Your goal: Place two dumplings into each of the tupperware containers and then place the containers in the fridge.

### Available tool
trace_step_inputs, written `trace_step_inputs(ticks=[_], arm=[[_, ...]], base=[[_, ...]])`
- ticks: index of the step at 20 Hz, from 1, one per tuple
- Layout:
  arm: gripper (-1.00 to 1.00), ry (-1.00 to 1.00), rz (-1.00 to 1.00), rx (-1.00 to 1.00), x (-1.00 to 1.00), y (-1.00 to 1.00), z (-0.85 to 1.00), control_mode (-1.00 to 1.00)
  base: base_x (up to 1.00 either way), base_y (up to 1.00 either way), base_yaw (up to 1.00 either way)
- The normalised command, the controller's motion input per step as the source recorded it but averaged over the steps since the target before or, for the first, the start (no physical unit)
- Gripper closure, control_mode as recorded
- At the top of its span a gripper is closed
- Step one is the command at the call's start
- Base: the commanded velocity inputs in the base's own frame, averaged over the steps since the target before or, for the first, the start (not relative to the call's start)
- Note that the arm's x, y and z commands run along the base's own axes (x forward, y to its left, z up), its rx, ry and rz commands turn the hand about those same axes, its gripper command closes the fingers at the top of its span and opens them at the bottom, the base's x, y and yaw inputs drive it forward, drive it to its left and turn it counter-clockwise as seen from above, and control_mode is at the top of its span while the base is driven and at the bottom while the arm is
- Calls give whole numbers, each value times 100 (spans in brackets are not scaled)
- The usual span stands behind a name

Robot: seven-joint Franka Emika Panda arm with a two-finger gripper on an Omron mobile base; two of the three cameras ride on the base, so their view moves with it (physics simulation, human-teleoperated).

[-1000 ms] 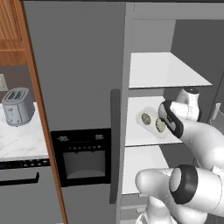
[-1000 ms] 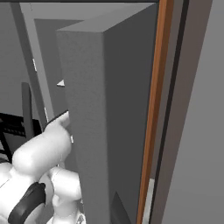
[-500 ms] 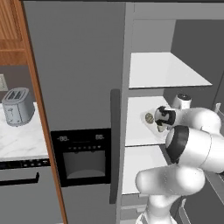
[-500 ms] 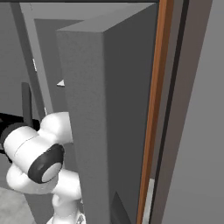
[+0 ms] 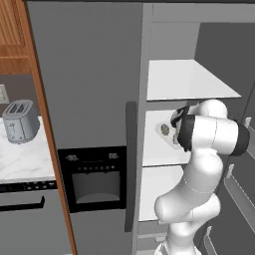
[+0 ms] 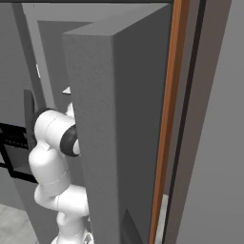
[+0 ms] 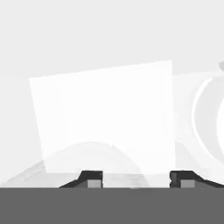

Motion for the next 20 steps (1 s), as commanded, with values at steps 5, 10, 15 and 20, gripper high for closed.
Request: trace_step_inputs(ticks=[5,10,15,20], arm=[[100,0,-1,25,60,-10,-44,-100],[-100,-12,0,24,2,0,-24,-100],[-100,-37,3,43,-22,-13,-1,-100],[-100,-50,11,40,-33,-12,0,-100]], base=[[0,0,0],[0,0,0],[0,0,0],[0,0,0]])
